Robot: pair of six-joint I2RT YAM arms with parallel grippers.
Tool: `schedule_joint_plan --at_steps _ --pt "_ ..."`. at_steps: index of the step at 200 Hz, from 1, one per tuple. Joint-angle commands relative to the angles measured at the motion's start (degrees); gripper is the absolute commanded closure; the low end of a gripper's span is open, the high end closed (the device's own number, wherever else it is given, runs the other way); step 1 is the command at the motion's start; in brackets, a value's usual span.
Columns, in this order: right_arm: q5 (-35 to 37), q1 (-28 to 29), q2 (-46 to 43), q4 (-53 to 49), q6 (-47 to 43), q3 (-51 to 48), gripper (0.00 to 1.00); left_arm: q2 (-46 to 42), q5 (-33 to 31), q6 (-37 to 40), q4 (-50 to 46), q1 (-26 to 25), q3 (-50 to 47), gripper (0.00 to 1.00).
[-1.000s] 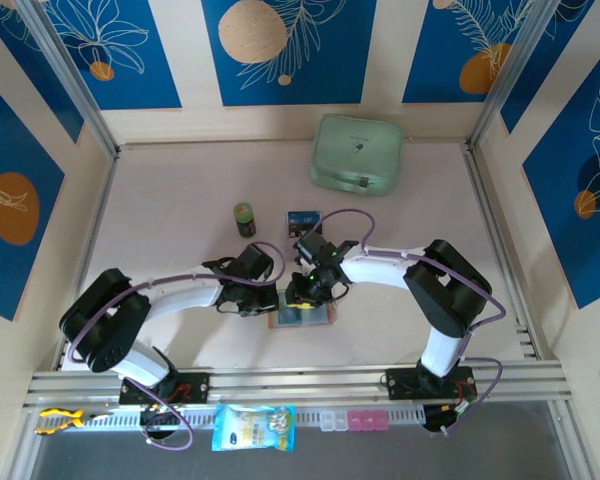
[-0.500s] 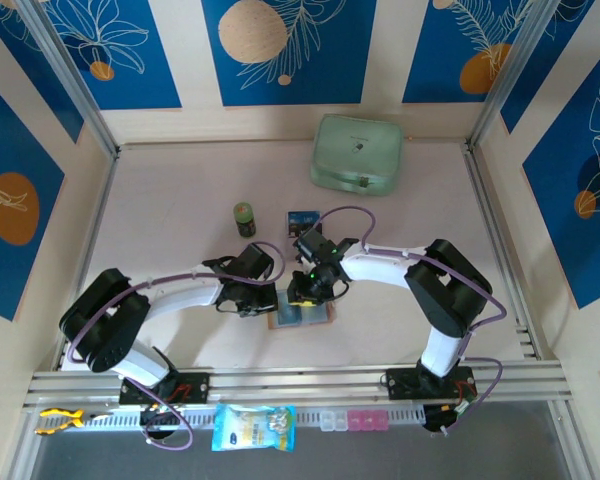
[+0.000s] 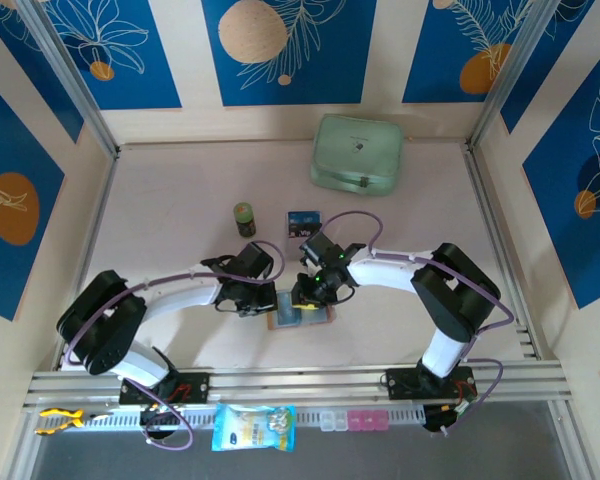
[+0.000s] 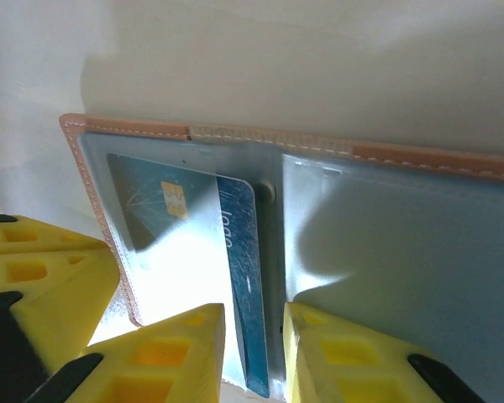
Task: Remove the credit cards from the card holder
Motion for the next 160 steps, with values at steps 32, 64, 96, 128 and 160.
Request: schedule_joint_plan --at_steps 32,64,96,128,160 --pt "-2.6 -0.7 -0.4 2.4 1.3 -1.7 0.75 0.2 2.8 0.5 0.0 -0.1 1.3 0.92" --pt "-3.1 -0.9 -0.3 2.9 1.3 -2.2 0.75 1.4 2.0 1.0 -1.1 -0.2 1.2 0.96" --pt "-3.8 -1.2 -0.3 4.0 1.6 -2.7 0.78 2.4 0.8 1.5 -2.1 -0.2 0.6 0.96" --pt "-4.9 -1.4 -0.6 5.1 2.0 -3.5 0.82 3.7 0.8 1.4 -1.5 -0.2 -0.1 0.97" --pt "-5.8 -1.4 -0.6 6.0 2.2 -3.8 0.85 3.7 0.6 1.5 -1.9 -0.2 0.0 0.97"
